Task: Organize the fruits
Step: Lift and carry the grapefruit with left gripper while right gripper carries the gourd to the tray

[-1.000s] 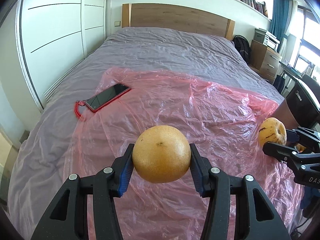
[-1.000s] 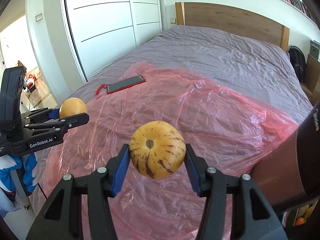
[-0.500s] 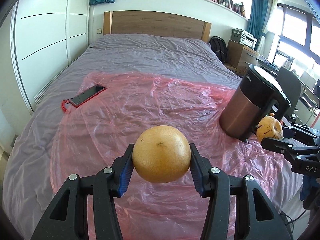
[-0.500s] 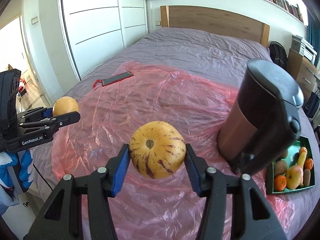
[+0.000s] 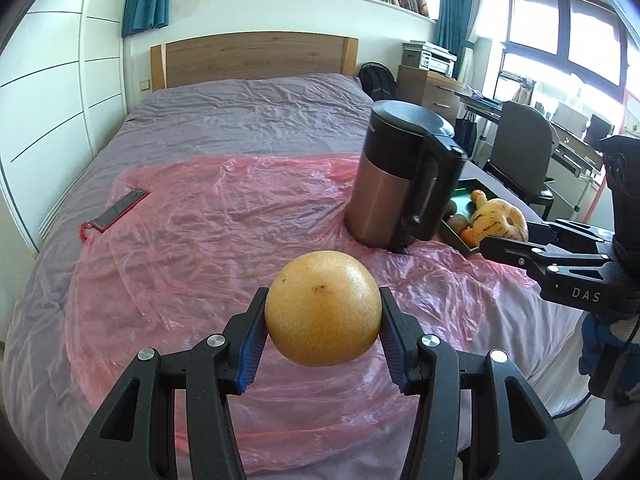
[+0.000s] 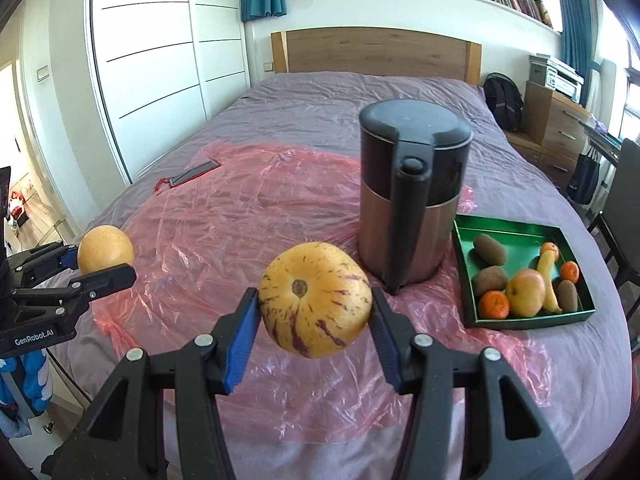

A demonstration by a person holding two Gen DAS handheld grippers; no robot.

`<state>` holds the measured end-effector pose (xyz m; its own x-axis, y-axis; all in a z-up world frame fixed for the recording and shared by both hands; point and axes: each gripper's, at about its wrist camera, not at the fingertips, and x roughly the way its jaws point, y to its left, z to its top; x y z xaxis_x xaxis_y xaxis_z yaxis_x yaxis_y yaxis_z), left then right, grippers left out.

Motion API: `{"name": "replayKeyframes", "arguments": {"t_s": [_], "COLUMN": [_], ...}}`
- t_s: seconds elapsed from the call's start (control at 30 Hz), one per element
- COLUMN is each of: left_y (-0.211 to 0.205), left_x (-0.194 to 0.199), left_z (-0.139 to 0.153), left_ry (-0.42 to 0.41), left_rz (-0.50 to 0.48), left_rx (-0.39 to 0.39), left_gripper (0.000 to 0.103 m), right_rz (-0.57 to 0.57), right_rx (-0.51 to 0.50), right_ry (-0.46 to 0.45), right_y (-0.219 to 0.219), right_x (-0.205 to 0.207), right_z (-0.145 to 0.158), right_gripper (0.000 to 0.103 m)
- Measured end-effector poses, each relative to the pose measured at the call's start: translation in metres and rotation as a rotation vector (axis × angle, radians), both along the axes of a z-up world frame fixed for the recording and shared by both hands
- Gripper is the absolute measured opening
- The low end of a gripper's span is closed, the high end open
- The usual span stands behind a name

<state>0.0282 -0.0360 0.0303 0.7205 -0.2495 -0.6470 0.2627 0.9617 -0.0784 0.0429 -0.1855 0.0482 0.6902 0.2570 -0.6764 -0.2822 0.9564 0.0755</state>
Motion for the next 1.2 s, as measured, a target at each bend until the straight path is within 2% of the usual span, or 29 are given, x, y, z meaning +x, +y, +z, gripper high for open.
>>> {"name": "replayKeyframes", "arguments": {"t_s": [0.3,0.73,1.03,1.2], "left_y": [-0.078,-0.182,-0.255,-0.290], "left_x": [-0.014,-0.002,0.032,0.067], "left_z": [0.005,0.005,0.002,-0.006], "left_ry": [0.009,0.044,0.077,0.094], "left_rz": [-0.113,-0.272,-0.371,-0.390], "left_rx": [0.057,0.111,0.102,0.101], "left_gripper": [0.046,0.046,0.046,0.046], "right_rz": [-0.088,-0.223,-0.295,-0.307], "right_rx": [0.035,0.060,0.062,0.062], "right_ry": [-0.001,-0.001,0.016,0.028], "right_y": [-0.067,-0.169,-0.233,-0.260], "right_x": [-0.021,-0.031,-0.003,0.031], "right_z": [-0.011,-0.022,-0.035,-0.049], "right_gripper": [0.074,0.074,0.074,0.074]}}
